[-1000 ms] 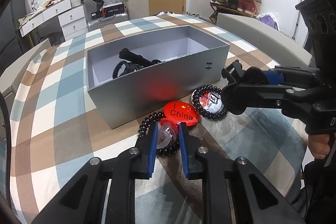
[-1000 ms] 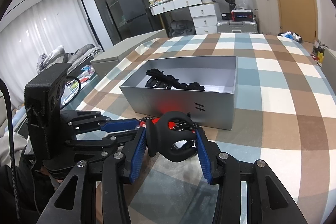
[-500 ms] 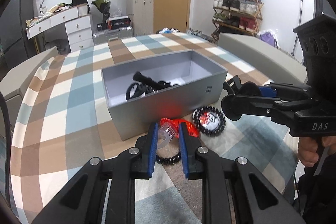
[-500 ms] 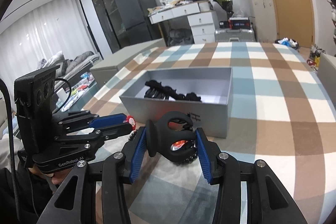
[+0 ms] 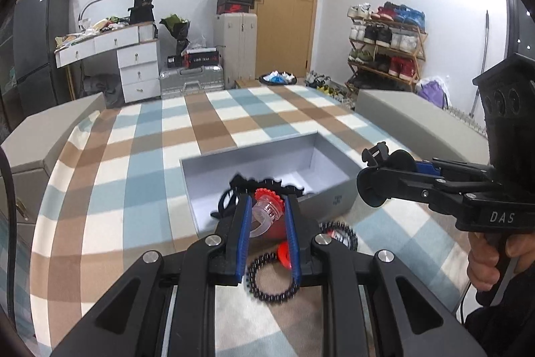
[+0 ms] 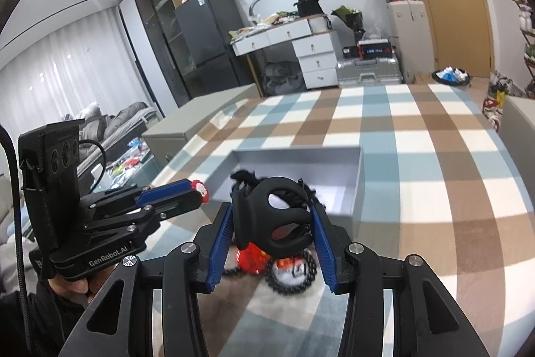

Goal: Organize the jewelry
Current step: 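Grasp the black coil hair tie with the left gripper while the right gripper lifts the black claw clip, then lower the coil hair tie and claw clip into the grey box, open both grippers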

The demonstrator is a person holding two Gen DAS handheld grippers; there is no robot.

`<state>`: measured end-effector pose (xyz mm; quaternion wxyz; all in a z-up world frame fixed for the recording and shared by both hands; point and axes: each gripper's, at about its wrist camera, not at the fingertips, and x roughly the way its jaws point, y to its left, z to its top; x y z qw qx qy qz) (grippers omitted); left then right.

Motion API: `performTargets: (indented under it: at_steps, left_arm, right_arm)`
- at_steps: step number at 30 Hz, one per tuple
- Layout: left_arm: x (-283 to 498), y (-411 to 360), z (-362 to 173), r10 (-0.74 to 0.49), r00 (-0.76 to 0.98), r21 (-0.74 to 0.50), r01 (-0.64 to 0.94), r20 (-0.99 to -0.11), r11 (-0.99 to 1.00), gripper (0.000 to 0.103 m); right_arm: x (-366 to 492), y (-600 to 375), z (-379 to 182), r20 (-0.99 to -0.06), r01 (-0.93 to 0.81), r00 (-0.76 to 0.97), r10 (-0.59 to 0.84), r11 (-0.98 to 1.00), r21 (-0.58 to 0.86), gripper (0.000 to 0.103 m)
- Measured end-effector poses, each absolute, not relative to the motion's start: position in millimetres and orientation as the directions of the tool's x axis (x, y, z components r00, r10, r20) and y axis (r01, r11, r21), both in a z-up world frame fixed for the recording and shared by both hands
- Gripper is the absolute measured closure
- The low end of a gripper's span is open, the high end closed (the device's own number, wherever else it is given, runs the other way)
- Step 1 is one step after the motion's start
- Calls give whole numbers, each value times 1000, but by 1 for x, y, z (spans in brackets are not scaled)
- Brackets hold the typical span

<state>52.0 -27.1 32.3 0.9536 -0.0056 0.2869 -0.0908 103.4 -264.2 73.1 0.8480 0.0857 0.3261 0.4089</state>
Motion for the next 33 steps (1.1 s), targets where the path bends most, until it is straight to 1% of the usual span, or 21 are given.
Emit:
performTargets:
  at_steps: [9,15,18,22,24,33]
  left_arm:
    - [58,-19,54,-161,856,-70,145,-491,987,88]
    - [71,-11,57,-155,865,-79,134,-477,988,88]
    - [77,-8,52,-150,859,-84,124,-490,989,88]
    - [79,-6,44,-132,851,-73,110,-509,991,88]
    - [82,-6,40,-129,845,-70,108,-519,992,88]
    - [82,-9,36,-120,837,-59,105,-534,993,88]
  right_arm:
    - [118,-263,105,-446,-649,493,747,657,383,58]
    - [129,-263,118,-437,-643,507,743,664,382,58]
    - [139,-259,111,-455,-618,512,729,680,395,58]
    - [147,-260,94,-449,-607,483,752,657,447,58]
    - [152,-259,88,-463,-596,464,755,653,468,58]
    - [158,-262,79,-482,-573,471,739,672,469,58]
